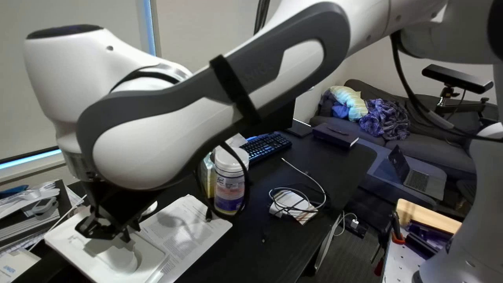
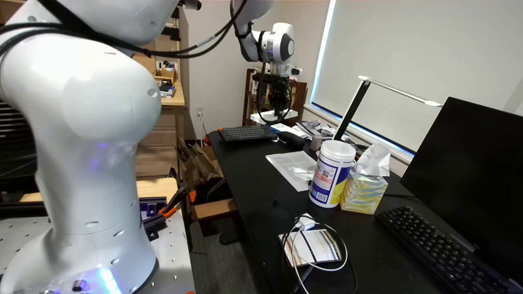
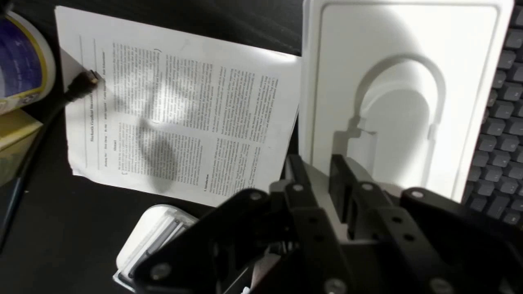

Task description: Pick up the white box from the table and move it to the right

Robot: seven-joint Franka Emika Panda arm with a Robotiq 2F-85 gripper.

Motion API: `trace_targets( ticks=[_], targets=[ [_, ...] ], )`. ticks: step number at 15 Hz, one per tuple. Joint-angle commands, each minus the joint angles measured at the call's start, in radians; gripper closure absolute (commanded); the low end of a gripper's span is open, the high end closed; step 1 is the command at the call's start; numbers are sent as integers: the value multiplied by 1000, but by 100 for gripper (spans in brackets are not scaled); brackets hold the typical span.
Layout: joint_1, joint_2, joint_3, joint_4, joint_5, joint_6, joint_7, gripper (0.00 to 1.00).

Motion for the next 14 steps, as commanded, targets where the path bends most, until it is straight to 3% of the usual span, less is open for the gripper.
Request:
trace_targets(
  ticks=[1, 4, 5, 10, 11, 14],
  targets=[
    [28, -200, -18, -239, -66, 53, 82, 92],
    [28, -329, 3, -379, -110, 69, 127, 92],
    [7, -208, 19, -228, -82, 24, 83, 81],
    [0, -306, 36, -339, -94, 36, 105, 81],
    [0, -306, 35, -342, -94, 39, 105, 92],
    [-24, -347, 65, -386, -50, 20, 67, 92]
  ],
)
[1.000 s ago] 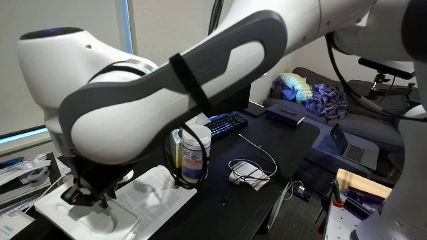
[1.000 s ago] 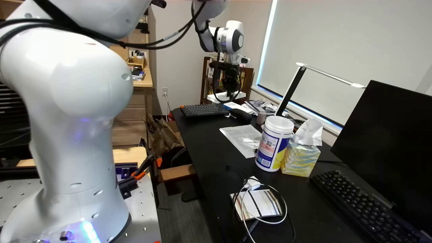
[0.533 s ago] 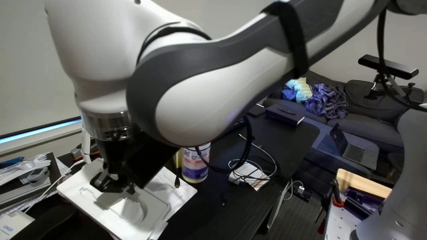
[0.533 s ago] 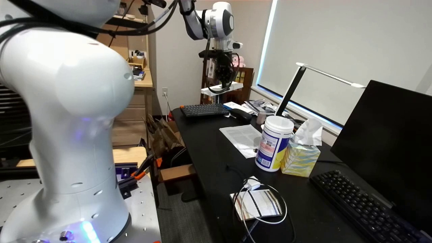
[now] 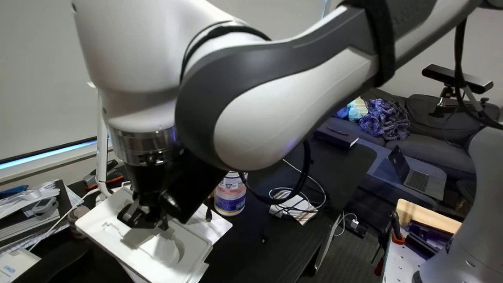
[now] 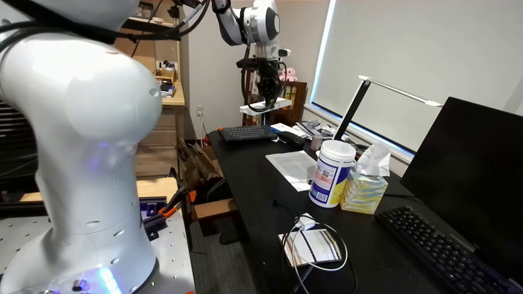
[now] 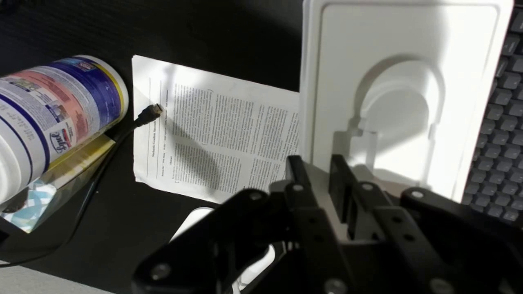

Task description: Pick up the white box from the table and move it to the right

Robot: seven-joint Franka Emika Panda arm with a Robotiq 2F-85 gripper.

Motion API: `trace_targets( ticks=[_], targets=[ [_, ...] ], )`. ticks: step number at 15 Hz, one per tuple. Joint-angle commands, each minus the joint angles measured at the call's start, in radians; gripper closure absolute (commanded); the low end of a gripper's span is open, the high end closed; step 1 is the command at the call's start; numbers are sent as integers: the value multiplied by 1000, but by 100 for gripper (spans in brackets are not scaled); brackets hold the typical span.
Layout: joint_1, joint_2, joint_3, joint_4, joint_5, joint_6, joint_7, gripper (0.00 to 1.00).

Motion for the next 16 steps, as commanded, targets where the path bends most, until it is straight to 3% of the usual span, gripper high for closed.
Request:
trace_targets(
  ticks=[1, 12, 16],
  targets=[
    [-51, -58, 50, -63, 43, -26, -37, 92],
    [-217, -393, 108, -618, 127, 166, 8, 92],
    [-283, -468, 110, -759, 140, 215, 1, 92]
  ],
)
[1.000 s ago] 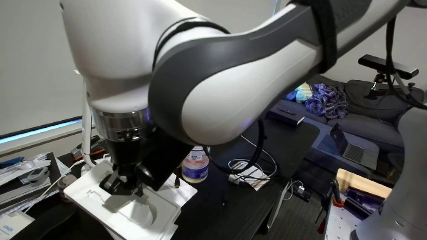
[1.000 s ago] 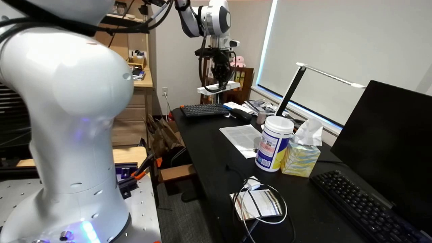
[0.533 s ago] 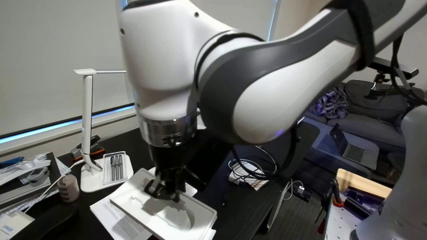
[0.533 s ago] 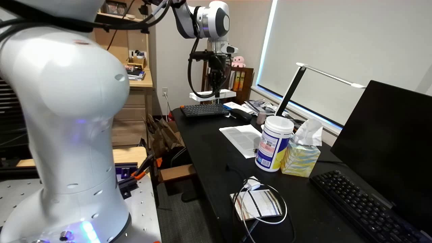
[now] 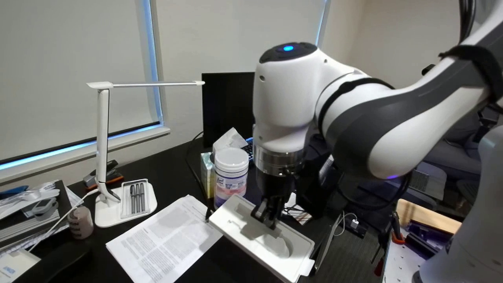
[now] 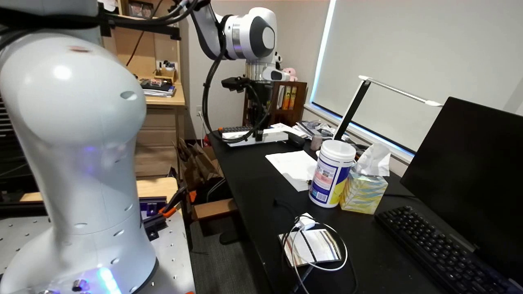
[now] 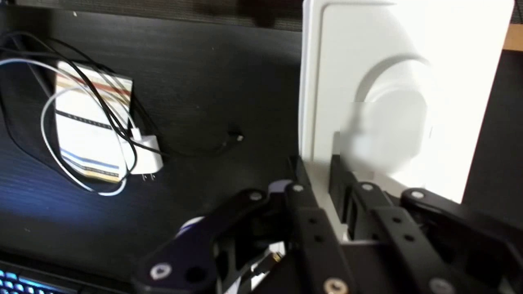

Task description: Pick up the white box from the table and move it to the right

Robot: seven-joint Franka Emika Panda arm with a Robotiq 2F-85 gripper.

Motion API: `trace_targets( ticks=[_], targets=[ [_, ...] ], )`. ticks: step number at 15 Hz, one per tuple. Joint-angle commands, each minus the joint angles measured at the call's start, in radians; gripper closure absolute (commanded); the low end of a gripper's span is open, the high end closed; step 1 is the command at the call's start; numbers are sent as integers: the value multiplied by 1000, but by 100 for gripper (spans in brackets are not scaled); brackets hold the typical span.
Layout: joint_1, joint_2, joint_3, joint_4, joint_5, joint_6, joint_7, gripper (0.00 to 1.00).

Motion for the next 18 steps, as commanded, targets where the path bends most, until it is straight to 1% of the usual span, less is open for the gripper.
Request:
trace_targets(
  ticks=[1, 3, 5, 6, 8, 9, 12, 18],
  targets=[
    [-55, -22, 39, -36, 10, 15, -7, 81],
    [-73, -51, 39, -83, 12, 34, -8, 81],
    [-75, -60, 42, -90, 13, 36, -9, 81],
    [-75, -62, 43, -90, 13, 36, -9, 92],
    [-75, -57, 59, -82, 42, 59, 45, 92],
    [-88, -61, 65, -103, 38, 116, 110, 92],
    [-107, -52, 55, -147, 105, 192, 186, 92],
    [-205, -59, 18, -325, 113, 445, 349, 92]
  ],
)
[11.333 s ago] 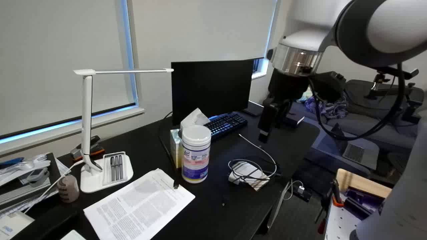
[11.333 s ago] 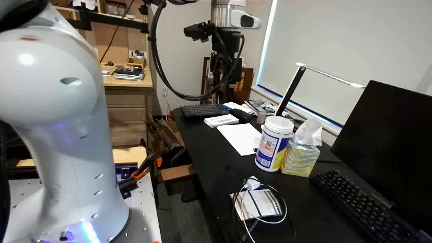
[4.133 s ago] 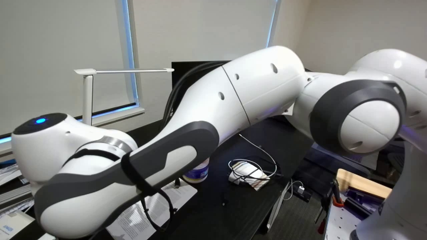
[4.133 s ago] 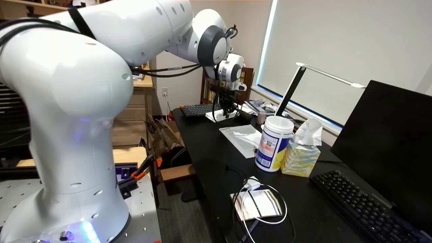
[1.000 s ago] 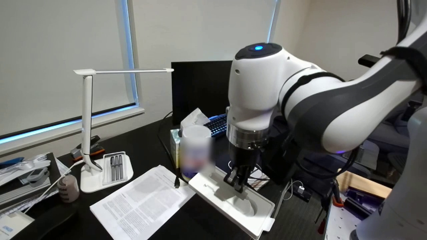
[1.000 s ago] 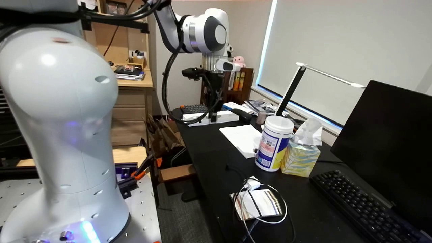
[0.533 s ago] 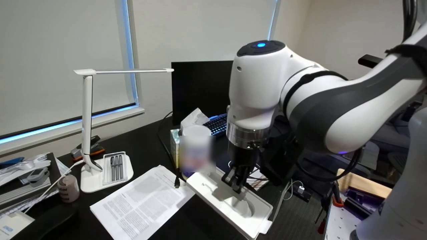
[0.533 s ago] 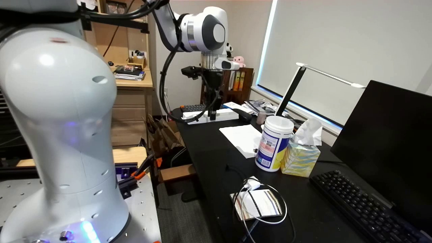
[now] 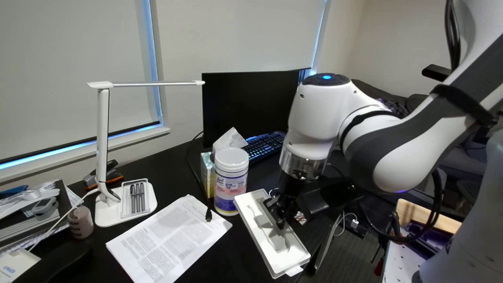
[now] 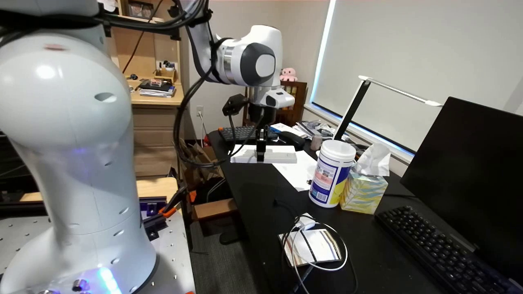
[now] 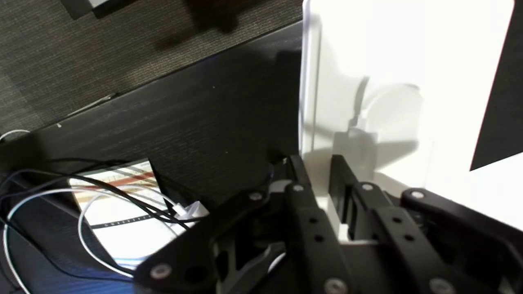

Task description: Pick up the white box from the table and move it to the right

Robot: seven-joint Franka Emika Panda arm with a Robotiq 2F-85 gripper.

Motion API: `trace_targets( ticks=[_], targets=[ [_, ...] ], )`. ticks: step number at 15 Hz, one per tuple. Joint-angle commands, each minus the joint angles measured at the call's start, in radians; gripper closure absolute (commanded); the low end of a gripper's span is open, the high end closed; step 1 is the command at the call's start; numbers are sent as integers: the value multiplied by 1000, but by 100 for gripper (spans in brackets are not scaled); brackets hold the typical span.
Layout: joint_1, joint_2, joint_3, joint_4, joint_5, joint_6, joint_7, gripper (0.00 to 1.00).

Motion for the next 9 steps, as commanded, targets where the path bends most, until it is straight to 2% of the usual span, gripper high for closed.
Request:
trace_targets(
  ticks=[1, 2, 5, 8, 9],
  targets=[
    [-63, -26, -15, -119, 25, 149, 91, 92],
    [-95, 33, -24, -58, 3, 153, 122, 92],
    [-135, 46, -64, -65, 45, 192, 154, 92],
    [-154, 59, -124, -56, 162, 222, 114, 92],
    [-160, 58, -132, -53, 185, 244, 137, 92]
  ],
)
